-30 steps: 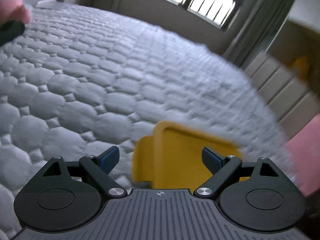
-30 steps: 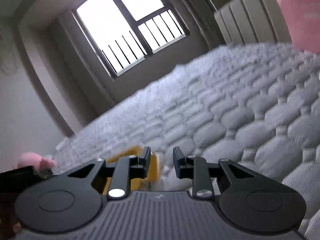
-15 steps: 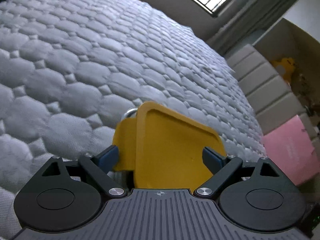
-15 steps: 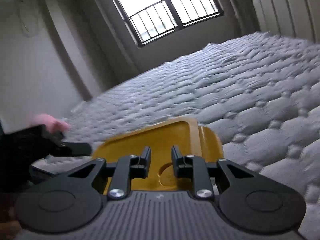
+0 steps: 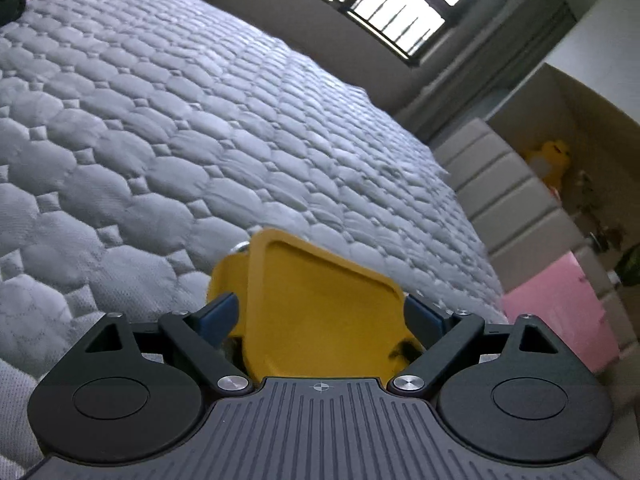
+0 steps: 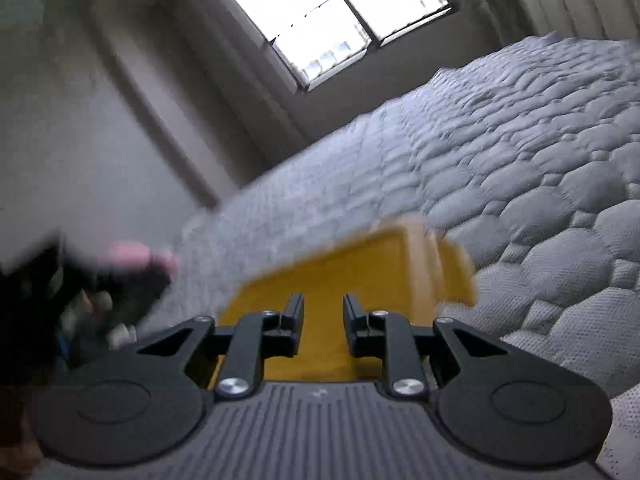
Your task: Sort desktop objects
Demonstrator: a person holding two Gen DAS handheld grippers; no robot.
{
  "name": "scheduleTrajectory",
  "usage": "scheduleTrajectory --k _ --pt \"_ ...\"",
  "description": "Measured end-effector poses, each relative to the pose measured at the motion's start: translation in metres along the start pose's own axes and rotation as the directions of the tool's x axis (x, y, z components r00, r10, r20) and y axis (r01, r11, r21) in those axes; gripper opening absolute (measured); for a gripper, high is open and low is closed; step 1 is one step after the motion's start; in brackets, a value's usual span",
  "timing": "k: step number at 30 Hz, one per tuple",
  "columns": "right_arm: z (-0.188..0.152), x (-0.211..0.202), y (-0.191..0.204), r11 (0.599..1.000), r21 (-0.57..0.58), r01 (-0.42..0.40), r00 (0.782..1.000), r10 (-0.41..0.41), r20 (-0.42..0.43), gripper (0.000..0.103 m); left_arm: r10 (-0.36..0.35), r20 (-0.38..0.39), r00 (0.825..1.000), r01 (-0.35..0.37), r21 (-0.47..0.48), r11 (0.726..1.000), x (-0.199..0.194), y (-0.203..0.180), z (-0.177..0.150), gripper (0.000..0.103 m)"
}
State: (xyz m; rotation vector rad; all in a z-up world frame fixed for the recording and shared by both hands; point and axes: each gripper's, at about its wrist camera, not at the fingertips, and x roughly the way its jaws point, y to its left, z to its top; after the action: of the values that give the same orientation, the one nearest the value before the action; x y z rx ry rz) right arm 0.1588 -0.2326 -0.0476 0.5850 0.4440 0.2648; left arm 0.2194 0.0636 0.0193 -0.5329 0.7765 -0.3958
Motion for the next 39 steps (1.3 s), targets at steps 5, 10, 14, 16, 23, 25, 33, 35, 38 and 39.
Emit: scheduleTrajectory --k 5,10,14,16,23,25,33,35,38,39 --pt "0.016 -0.012 -0.031 0.984 0.079 0.160 0.984 -0.166 0.069 0.044 -0.067 -0.065 0.996 0.066 -0.014 0.998 0.020 -0.002 0.000 0.094" --pt "0.006 0.001 -0.038 0.986 0.120 0.116 0.993 -0.115 -0.016 0.035 -0.033 -0.090 0.995 0.035 0.027 0.999 0.037 -0.008 -0.005 0.094" --pt "0.000 0.010 -0.025 0.988 0.047 0.147 0.989 -0.145 -0.026 0.036 -0.041 -0.089 0.995 0.042 0.008 0.999 0.032 -0.001 -0.002 0.094" --pt "-0.002 0.009 -0.023 0.988 0.019 0.150 0.988 -0.150 -0.019 0.036 -0.048 -0.093 0.995 0.049 0.014 0.999 0.032 0.000 -0.003 0.094" --pt "0.007 -0.021 -0.015 0.993 0.012 0.119 0.990 -0.120 0.068 0.039 -0.044 -0.046 0.998 0.044 0.009 0.999 0.019 0.001 -0.003 0.094" --pt "0.008 -0.024 0.000 0.993 -0.047 0.110 0.991 -0.106 0.079 0.042 -0.051 -0.059 0.997 0.051 -0.005 0.999 0.023 0.001 0.000 0.094" --pt "0.001 0.012 0.009 0.997 -0.068 0.044 0.996 -0.049 -0.071 0.033 -0.060 -0.084 0.995 0.058 -0.036 0.998 0.032 0.008 -0.004 0.093" --pt "0.004 0.014 0.011 0.994 -0.099 0.045 0.994 -0.054 -0.090 0.033 -0.075 -0.081 0.994 0.071 -0.057 0.996 0.032 0.012 -0.002 0.093" --pt "0.003 0.015 0.014 0.991 -0.128 0.050 0.992 -0.064 -0.106 0.034 -0.100 -0.067 0.993 0.093 -0.088 0.992 0.033 0.018 -0.002 0.093" --pt "0.000 0.014 0.016 0.989 -0.136 0.050 0.992 -0.064 -0.105 0.034 -0.104 -0.063 0.993 0.098 -0.090 0.991 0.033 0.019 -0.002 0.093"
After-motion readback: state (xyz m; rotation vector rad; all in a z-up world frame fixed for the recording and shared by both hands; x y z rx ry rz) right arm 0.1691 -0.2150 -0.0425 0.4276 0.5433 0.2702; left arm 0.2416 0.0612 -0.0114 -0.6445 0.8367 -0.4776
